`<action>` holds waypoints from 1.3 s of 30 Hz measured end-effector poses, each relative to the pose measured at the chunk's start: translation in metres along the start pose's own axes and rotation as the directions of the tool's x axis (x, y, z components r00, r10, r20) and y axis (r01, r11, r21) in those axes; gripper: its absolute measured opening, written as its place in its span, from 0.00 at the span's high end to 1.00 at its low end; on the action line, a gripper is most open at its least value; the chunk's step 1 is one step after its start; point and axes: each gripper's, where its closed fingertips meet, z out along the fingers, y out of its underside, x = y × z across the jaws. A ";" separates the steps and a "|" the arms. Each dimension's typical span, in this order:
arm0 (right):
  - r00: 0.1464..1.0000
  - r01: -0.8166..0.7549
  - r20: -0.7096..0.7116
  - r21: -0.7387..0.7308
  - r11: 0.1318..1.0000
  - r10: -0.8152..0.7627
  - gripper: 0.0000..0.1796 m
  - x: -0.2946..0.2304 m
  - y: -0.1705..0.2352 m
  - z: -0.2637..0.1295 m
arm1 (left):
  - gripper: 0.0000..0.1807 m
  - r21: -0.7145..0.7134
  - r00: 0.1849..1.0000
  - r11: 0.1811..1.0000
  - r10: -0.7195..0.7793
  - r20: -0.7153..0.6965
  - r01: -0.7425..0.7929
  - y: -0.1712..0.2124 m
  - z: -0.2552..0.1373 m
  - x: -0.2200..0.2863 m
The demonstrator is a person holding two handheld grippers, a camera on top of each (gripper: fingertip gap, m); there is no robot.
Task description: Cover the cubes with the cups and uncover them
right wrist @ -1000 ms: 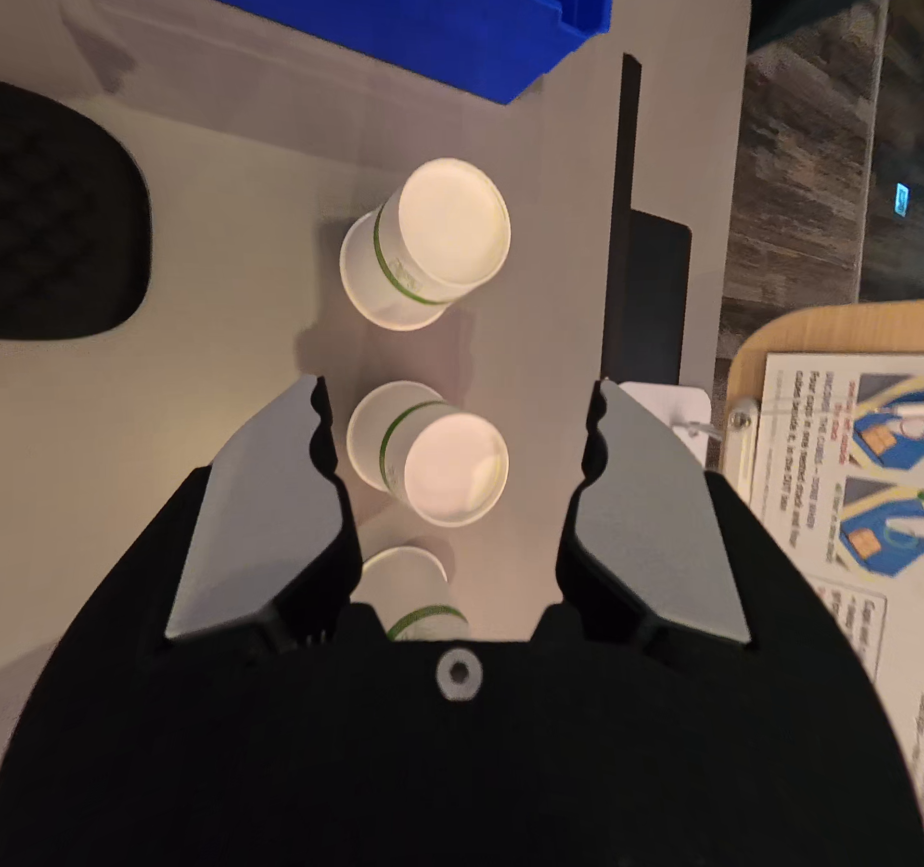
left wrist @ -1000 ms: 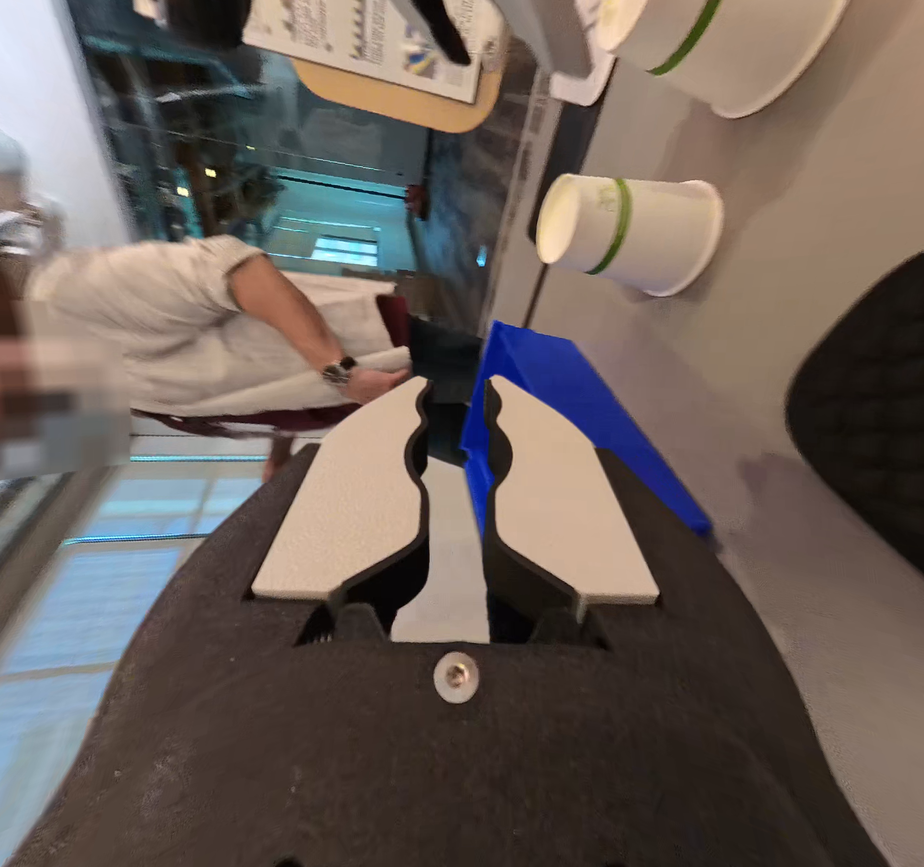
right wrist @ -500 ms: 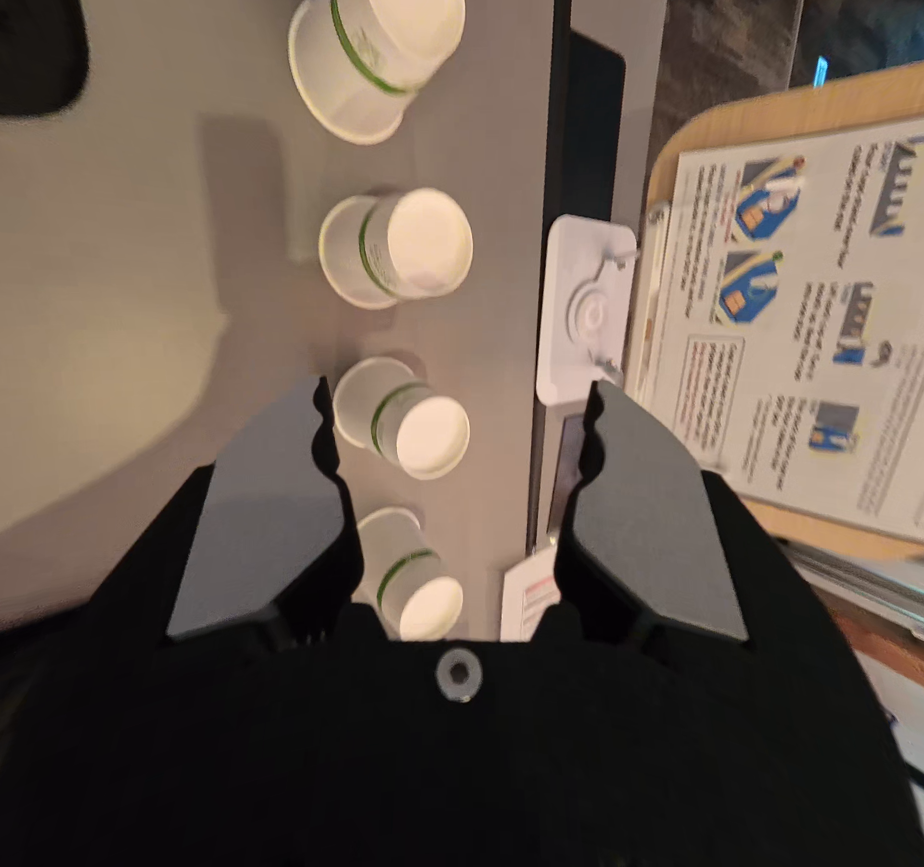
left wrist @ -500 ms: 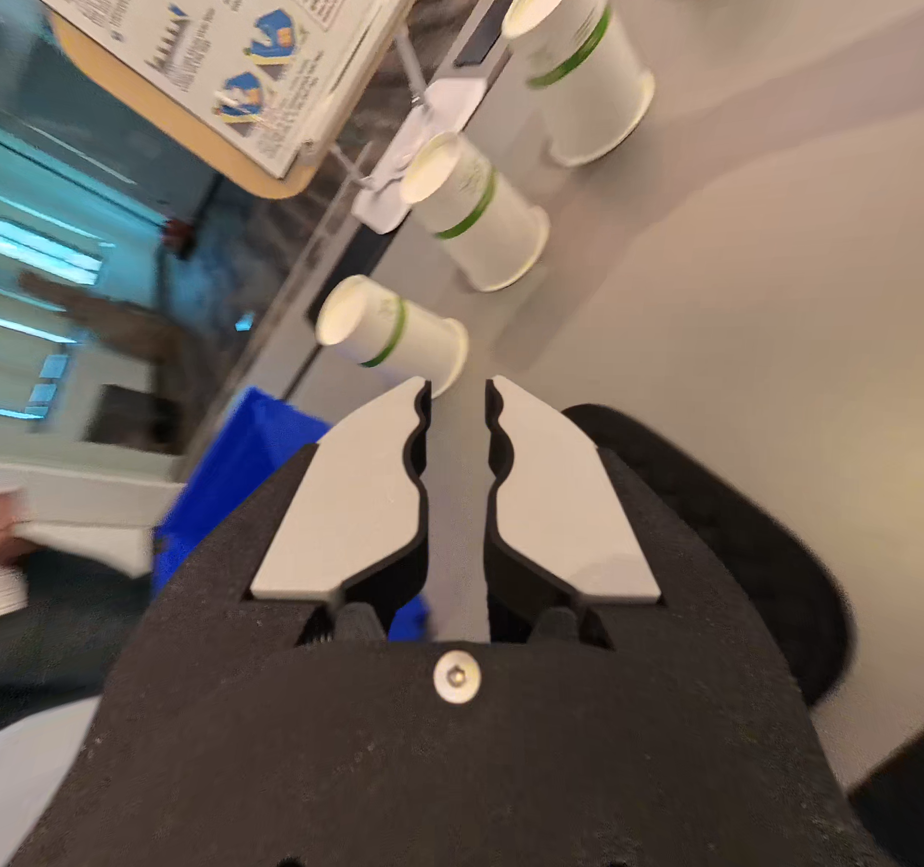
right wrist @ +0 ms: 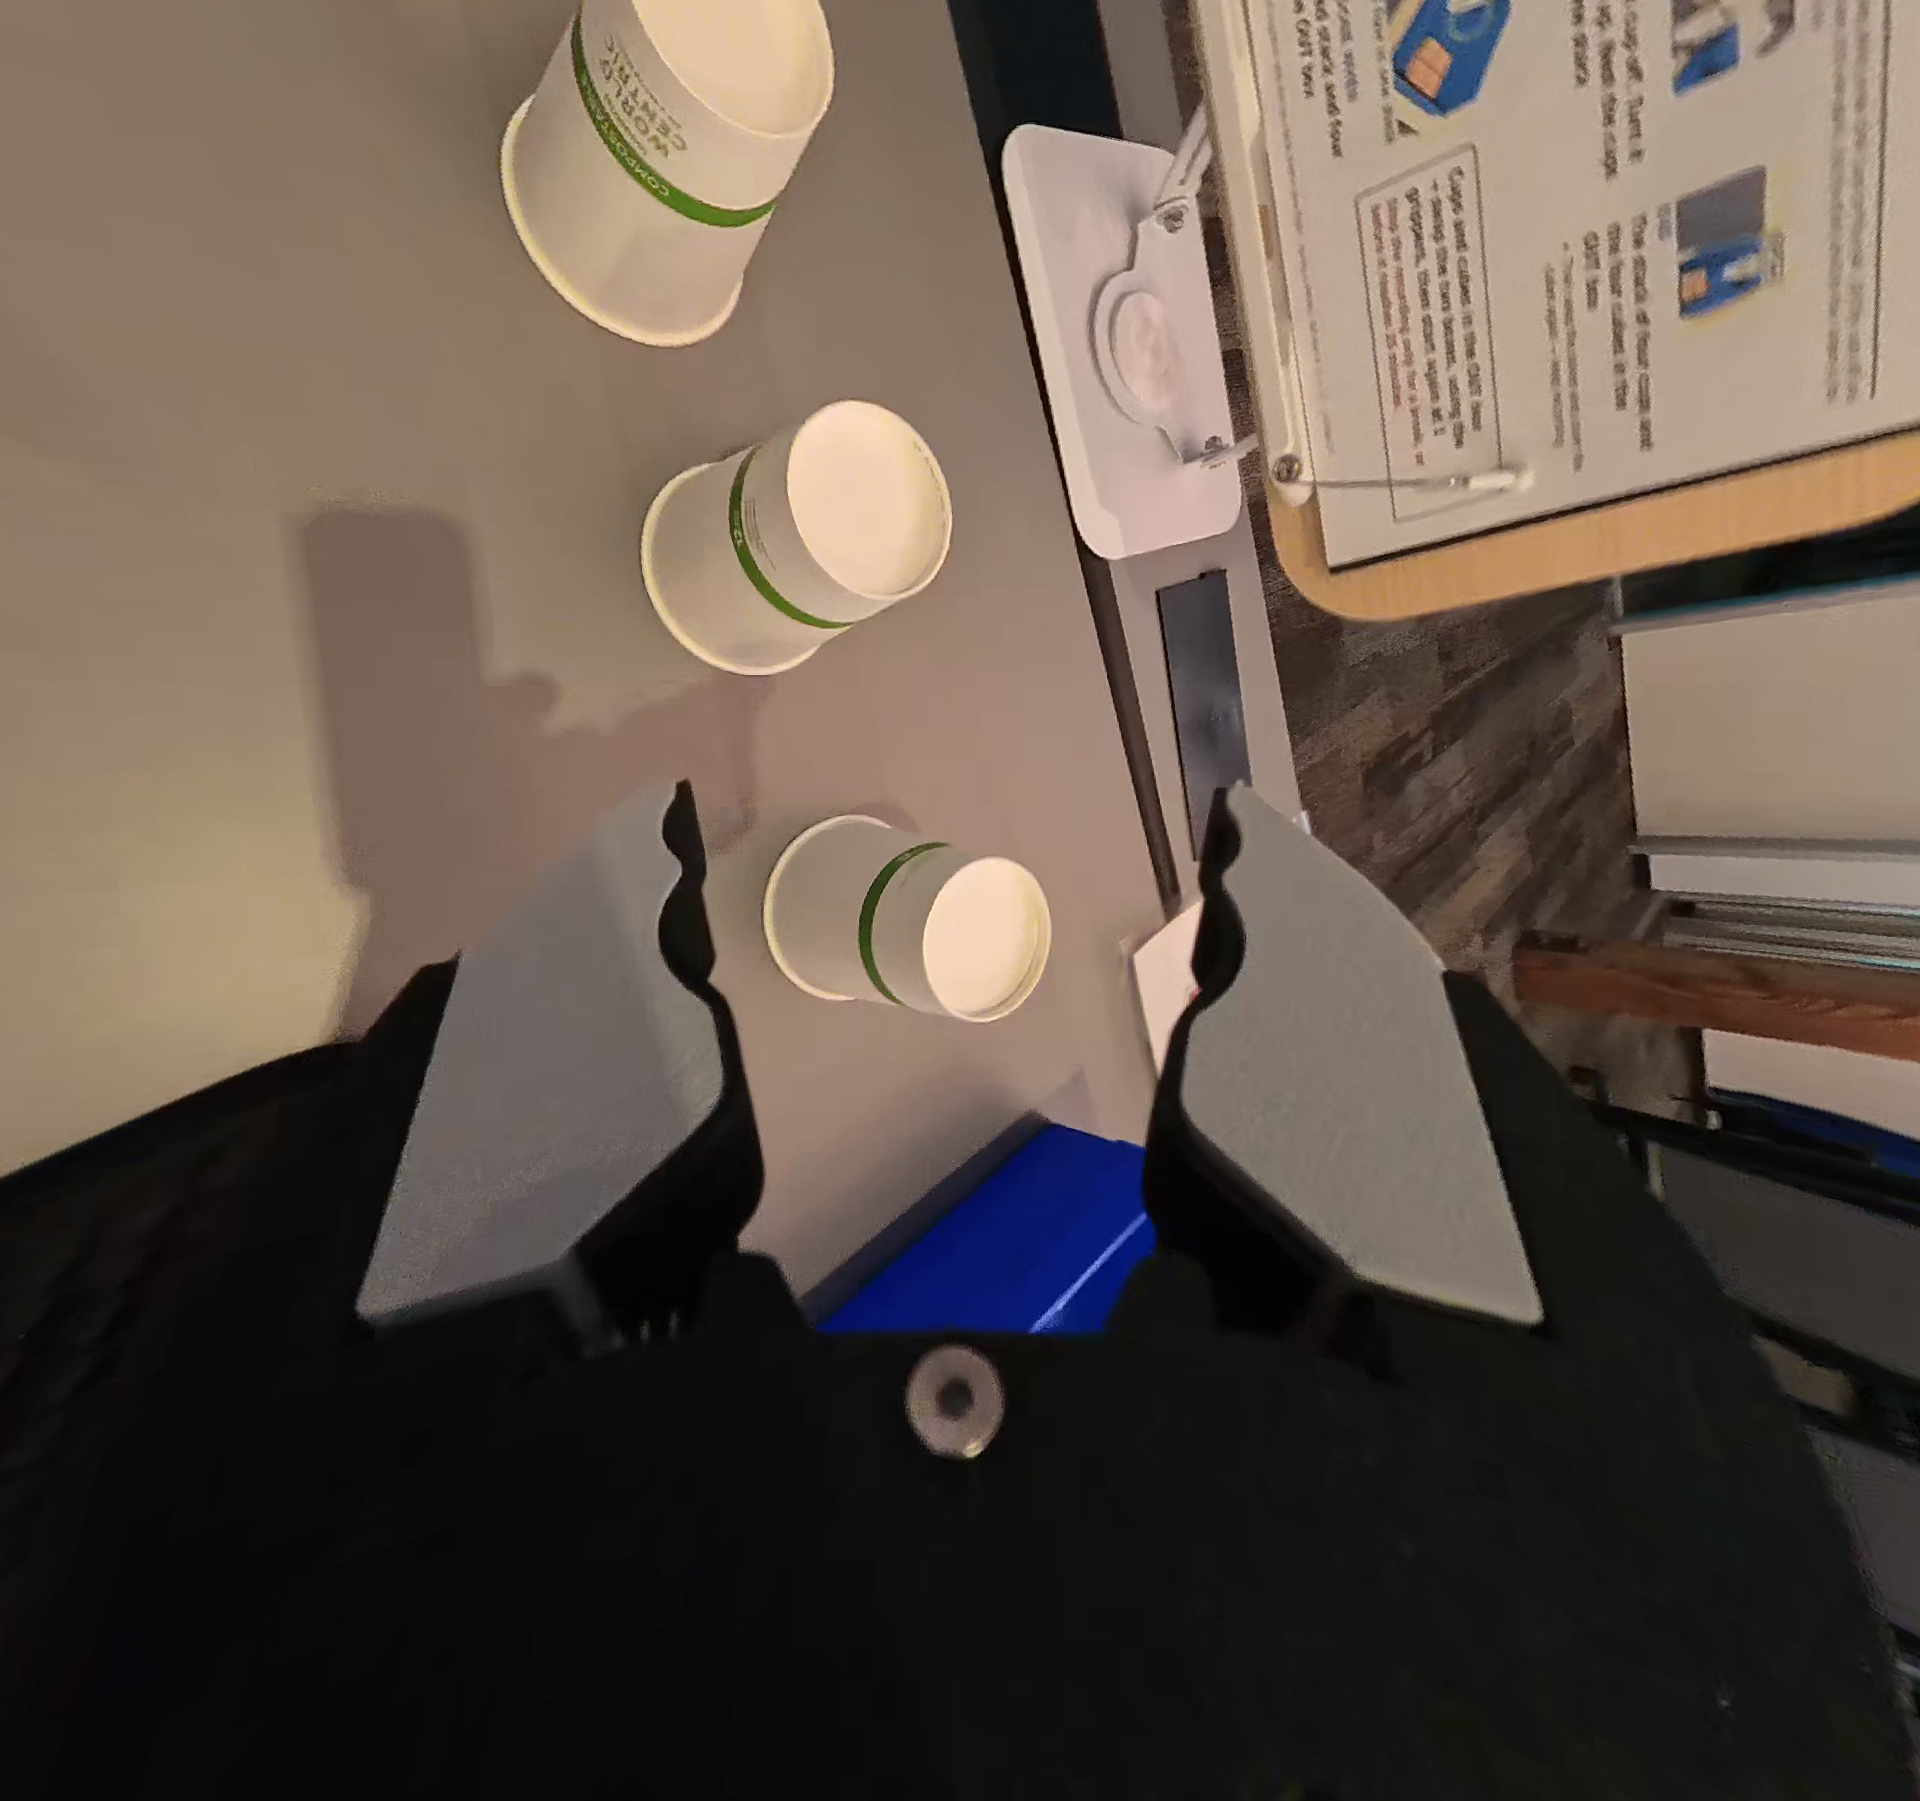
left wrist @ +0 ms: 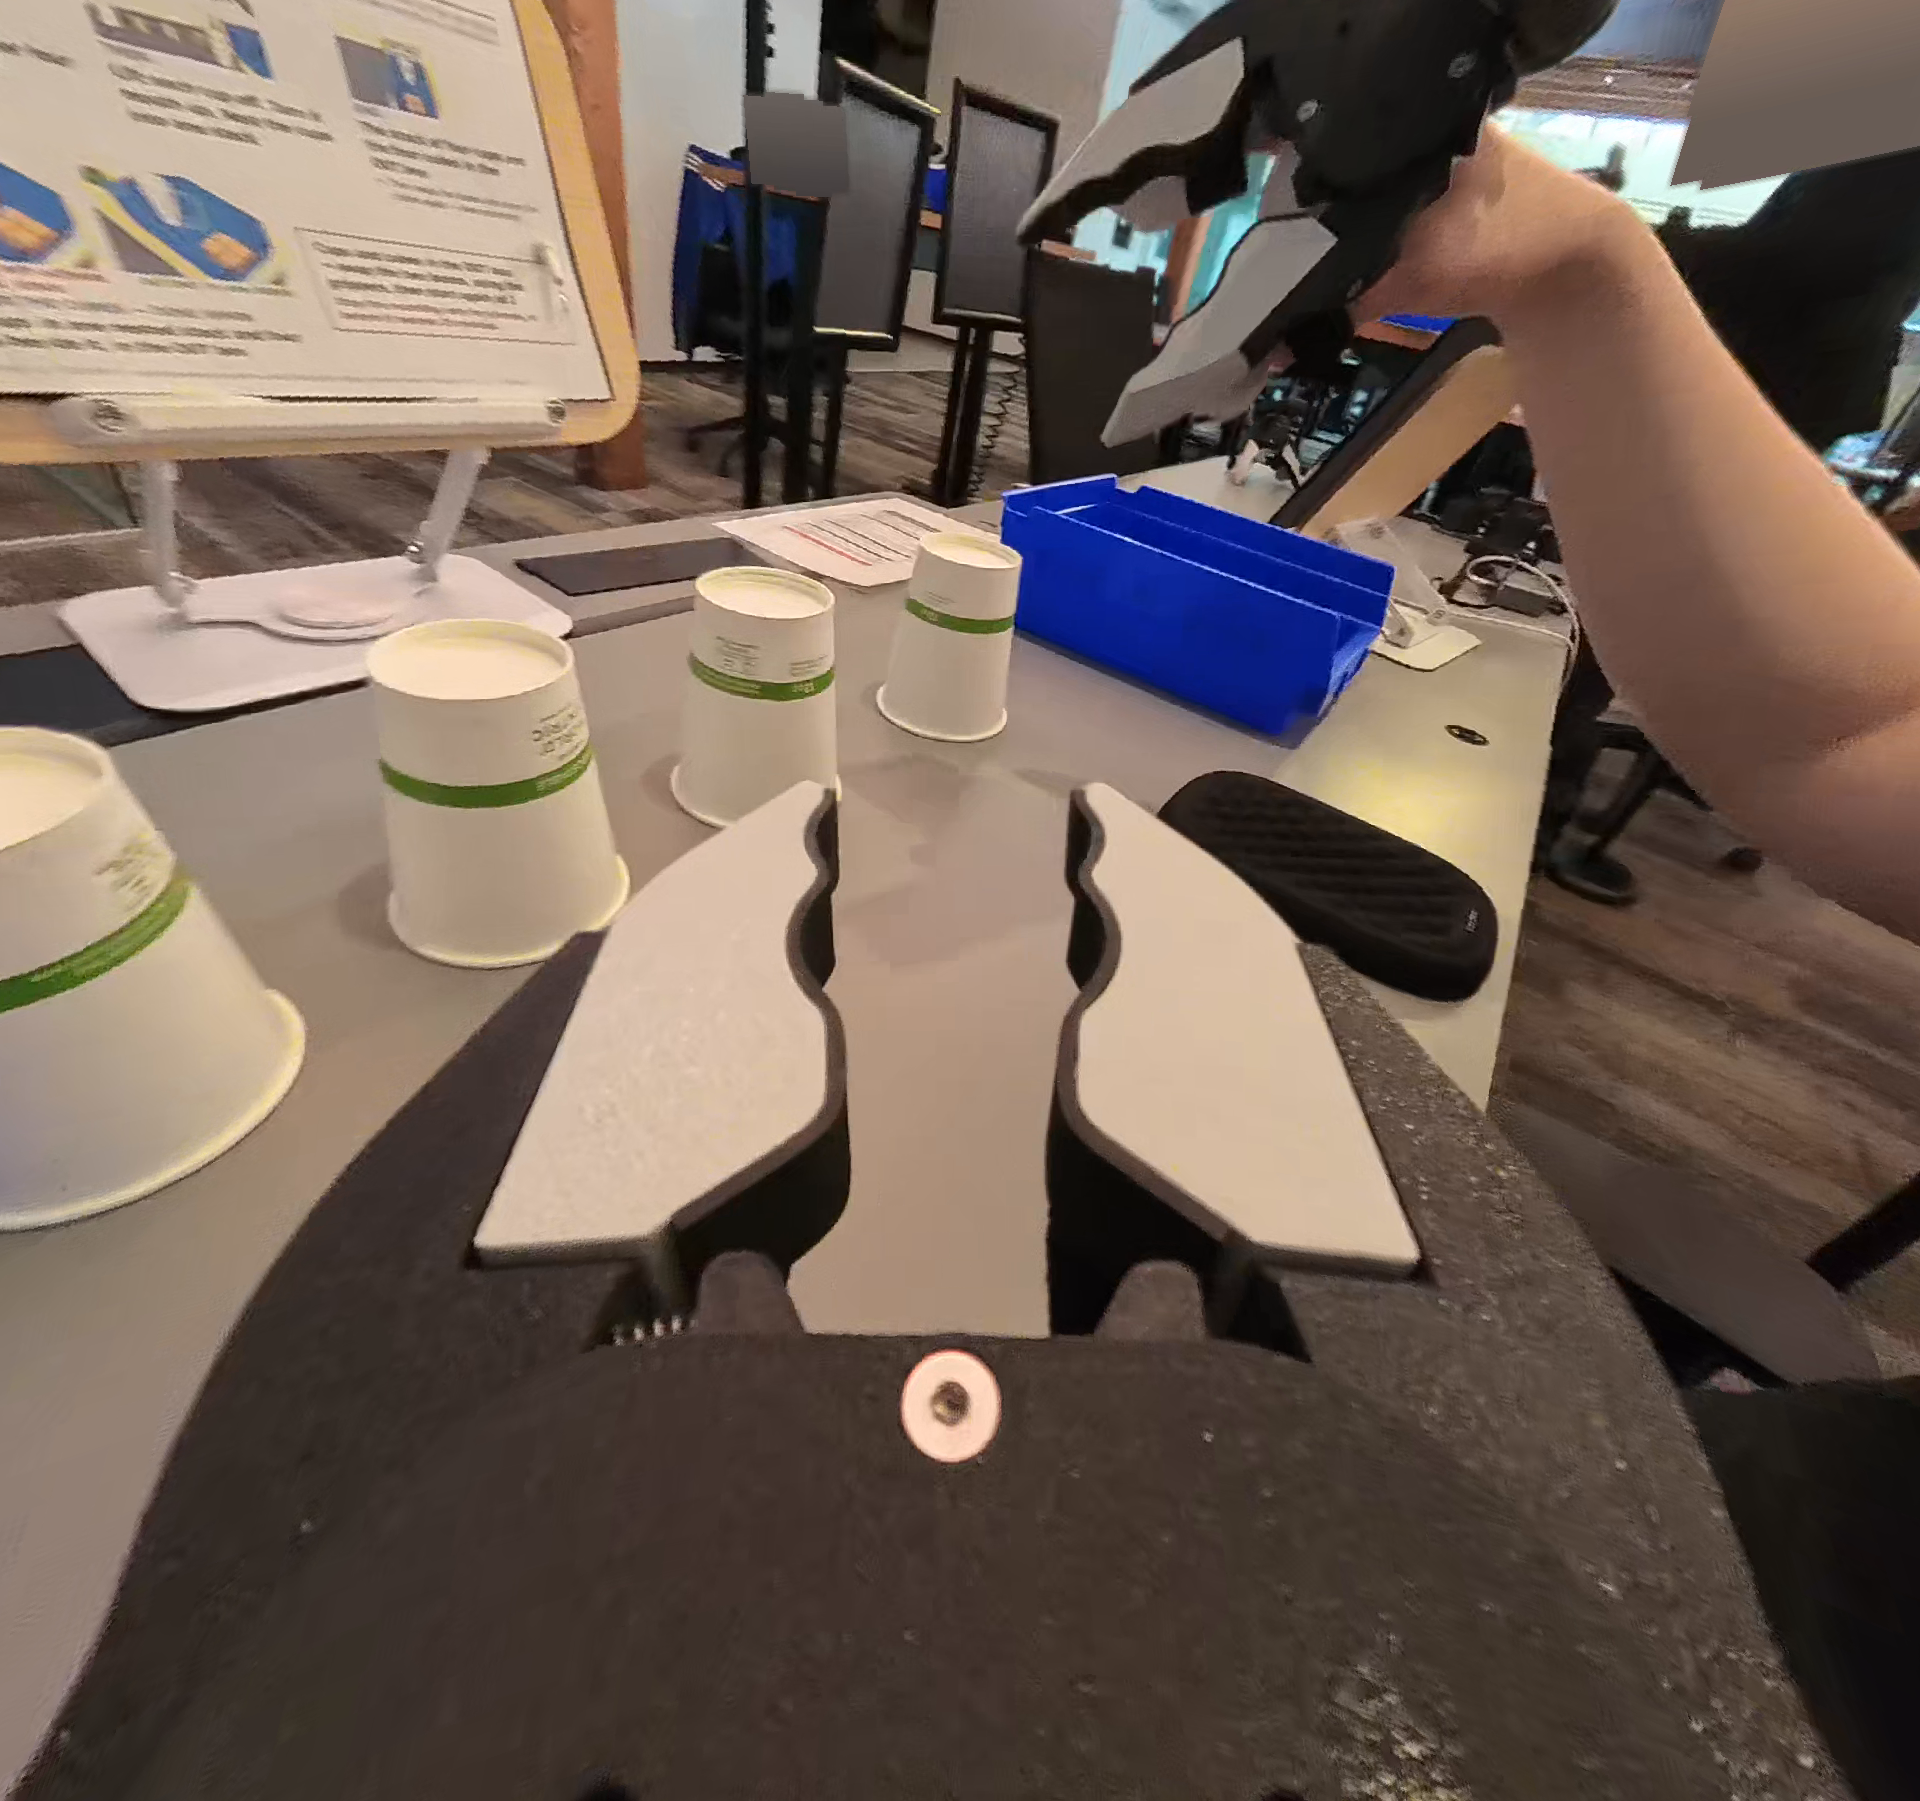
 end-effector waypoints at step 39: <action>0.809 -0.520 -0.073 0.374 0.768 0.583 0.51 0.070 0.147 0.007 | 0.74 -0.445 0.943 0.832 0.280 -0.178 -0.331 -0.003 0.215 0.012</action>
